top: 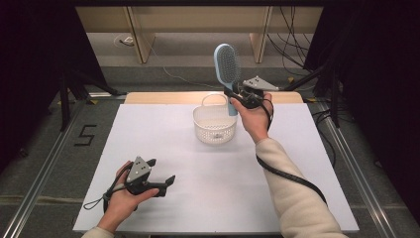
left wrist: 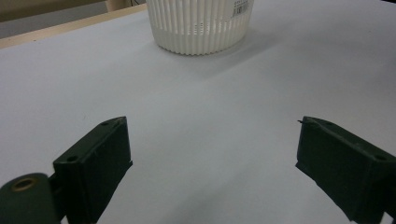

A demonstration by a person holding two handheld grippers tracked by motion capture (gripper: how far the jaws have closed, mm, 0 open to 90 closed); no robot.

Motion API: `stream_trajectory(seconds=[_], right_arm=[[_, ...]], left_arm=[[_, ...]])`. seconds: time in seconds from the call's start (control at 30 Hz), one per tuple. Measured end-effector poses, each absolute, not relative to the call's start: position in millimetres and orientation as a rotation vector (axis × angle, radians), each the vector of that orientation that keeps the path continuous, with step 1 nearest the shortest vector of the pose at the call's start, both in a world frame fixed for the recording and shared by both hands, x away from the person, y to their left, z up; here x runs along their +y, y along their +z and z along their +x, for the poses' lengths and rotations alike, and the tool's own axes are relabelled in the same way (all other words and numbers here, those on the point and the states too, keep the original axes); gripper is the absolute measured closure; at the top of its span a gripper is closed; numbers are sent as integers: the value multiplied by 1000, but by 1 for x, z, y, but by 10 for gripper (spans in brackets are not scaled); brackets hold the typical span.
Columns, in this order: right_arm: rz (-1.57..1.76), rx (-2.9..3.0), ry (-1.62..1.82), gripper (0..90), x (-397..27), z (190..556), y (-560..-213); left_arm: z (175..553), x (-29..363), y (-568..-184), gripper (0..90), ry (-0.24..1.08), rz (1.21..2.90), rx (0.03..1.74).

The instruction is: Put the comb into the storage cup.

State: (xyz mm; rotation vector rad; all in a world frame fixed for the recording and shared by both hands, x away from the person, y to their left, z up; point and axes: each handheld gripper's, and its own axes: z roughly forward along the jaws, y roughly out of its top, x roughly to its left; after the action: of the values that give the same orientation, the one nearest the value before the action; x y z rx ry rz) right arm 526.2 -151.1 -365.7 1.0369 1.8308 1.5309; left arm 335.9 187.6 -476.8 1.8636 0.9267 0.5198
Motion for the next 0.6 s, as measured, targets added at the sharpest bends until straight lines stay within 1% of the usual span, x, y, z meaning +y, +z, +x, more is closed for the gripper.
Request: stream_trajectory(seconds=[0.6], right_arm=[[1032,1839,1529,706,-146,528,-366]], left_arm=[[336,188,-477,96,519,1863,926]])
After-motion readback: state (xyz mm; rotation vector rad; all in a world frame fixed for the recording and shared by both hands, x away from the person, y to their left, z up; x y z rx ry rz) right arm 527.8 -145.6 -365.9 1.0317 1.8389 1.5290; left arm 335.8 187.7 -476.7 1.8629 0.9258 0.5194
